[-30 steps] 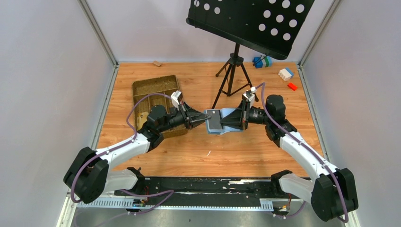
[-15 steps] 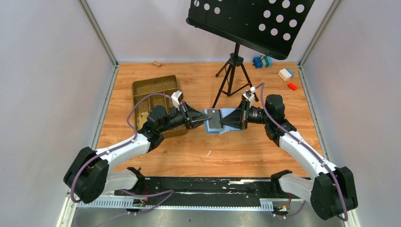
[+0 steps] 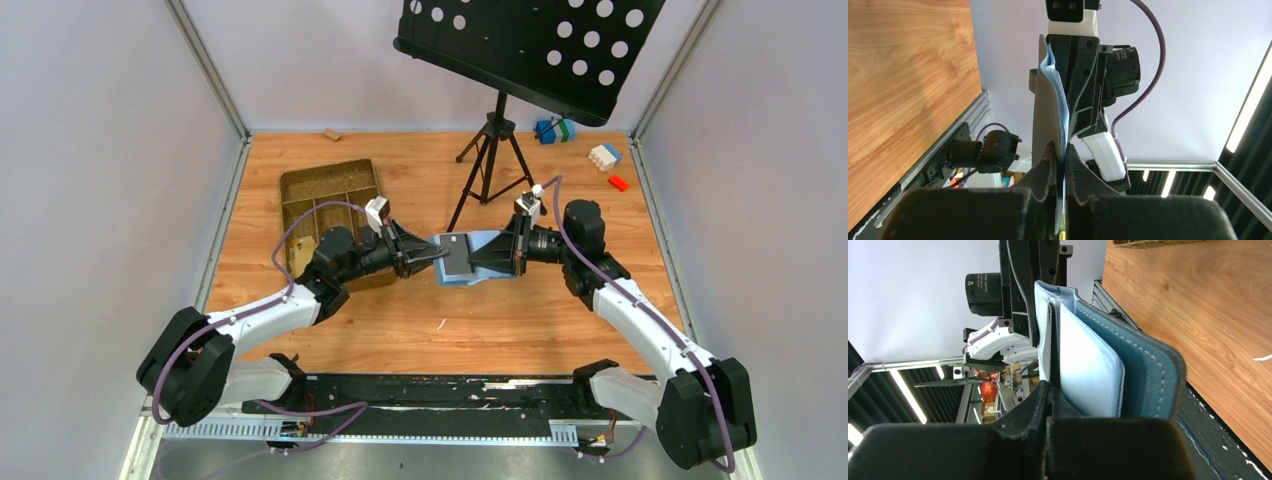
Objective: Take the credit cards out of the card holder
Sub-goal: Remove the credit card from the card holder.
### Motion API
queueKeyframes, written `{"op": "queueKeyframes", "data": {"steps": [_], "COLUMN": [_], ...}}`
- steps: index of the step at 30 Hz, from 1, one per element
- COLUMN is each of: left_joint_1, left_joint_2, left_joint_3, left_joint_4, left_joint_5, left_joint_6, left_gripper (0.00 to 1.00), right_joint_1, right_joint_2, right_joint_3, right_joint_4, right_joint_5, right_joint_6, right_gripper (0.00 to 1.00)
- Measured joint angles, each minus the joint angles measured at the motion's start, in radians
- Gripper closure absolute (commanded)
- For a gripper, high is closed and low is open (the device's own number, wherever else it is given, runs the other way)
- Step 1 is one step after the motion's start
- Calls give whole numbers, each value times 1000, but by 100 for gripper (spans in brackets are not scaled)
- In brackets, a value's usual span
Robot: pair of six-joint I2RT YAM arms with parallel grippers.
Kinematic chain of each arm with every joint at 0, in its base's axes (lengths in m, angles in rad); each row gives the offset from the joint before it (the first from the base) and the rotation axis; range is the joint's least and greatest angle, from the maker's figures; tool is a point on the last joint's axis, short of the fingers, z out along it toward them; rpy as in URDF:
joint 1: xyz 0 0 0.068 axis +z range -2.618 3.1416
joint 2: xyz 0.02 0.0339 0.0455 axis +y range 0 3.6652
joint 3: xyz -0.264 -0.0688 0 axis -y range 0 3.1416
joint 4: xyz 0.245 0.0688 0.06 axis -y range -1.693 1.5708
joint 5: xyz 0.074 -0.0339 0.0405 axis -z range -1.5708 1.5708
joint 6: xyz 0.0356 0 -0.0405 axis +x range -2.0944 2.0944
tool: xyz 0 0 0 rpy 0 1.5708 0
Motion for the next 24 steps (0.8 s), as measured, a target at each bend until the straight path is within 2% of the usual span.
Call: {"op": "queueKeyframes", "data": {"steps": [7,11,15,16,19,21,23,24], "left_joint_1": [-5,-5,-5,-5,-5,-6,-5,-5], "left_joint_2": [0,0,0,0,-3,-6,-8,-10], "left_joint_3": [-1,-1,-1,-1,-1,0,1,1], "left_joint_4": [-3,-10,-19,-22,-34,-46,-48,-47], "left_joint_5": [2,8,14,16,20,23,24,24], "left_joint_6": [0,1,5,7,15,21,23,23], "left_gripper": [84,86,94,93,79,74,74,78], "right_joint_1": [-5,-11,-13,-13,-12,-12,-17,-19], "right_joint_2": [-14,-15,-16,-16,-18,-20,-23,-23], "right_joint_3": [3,17,20,22,24,24,24,24], "right_joint_4": [-47,-84,-101,-109,-129,-139,-149,-151], "right_joint_5": [-4,-2,-2,-2,-2,-2,0,3], "right_joint_6": [-39,-67,-83,-86,-93,-97,-103,-105], "right_gripper": [100,100,100,100,100,100,100,100]}}
